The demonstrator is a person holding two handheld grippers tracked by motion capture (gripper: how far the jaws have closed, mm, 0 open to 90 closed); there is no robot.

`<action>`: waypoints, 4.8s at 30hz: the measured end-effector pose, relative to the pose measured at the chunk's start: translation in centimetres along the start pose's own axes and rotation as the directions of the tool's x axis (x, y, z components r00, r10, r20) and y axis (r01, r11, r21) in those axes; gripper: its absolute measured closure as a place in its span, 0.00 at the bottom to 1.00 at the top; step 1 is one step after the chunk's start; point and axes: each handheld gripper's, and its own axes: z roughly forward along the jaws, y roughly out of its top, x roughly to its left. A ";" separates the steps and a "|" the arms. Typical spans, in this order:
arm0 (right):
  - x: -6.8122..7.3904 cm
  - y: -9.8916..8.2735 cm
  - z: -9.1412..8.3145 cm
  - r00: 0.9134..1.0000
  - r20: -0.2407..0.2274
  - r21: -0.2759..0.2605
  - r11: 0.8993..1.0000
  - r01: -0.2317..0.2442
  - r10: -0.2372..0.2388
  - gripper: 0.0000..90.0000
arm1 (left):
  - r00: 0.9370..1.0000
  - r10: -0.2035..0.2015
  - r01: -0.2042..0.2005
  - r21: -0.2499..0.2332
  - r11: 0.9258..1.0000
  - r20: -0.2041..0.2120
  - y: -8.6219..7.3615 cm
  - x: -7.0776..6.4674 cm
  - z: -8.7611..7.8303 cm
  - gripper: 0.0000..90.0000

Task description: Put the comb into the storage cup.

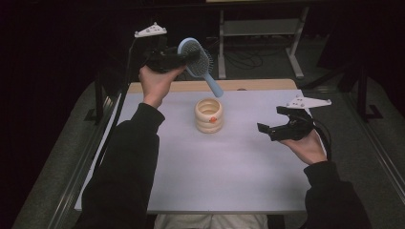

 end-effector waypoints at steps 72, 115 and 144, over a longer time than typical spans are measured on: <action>-0.4 -5.8 -0.8 1.000 0.017 0.151 0.988 -0.028 0.026 0.00 | 0.998 -0.057 0.060 0.123 0.991 -0.028 -8.5 3.2 4.1 0.61; -0.5 -6.1 -0.8 0.999 0.031 0.151 0.988 -0.021 0.017 0.00 | 0.977 -0.212 0.214 0.111 0.970 -0.037 -11.4 6.0 3.8 0.24; -0.2 -6.1 -0.5 0.999 0.037 0.160 0.987 -0.010 0.004 0.00 | 0.999 -0.035 0.034 0.103 0.994 0.007 -10.9 6.2 -2.0 0.00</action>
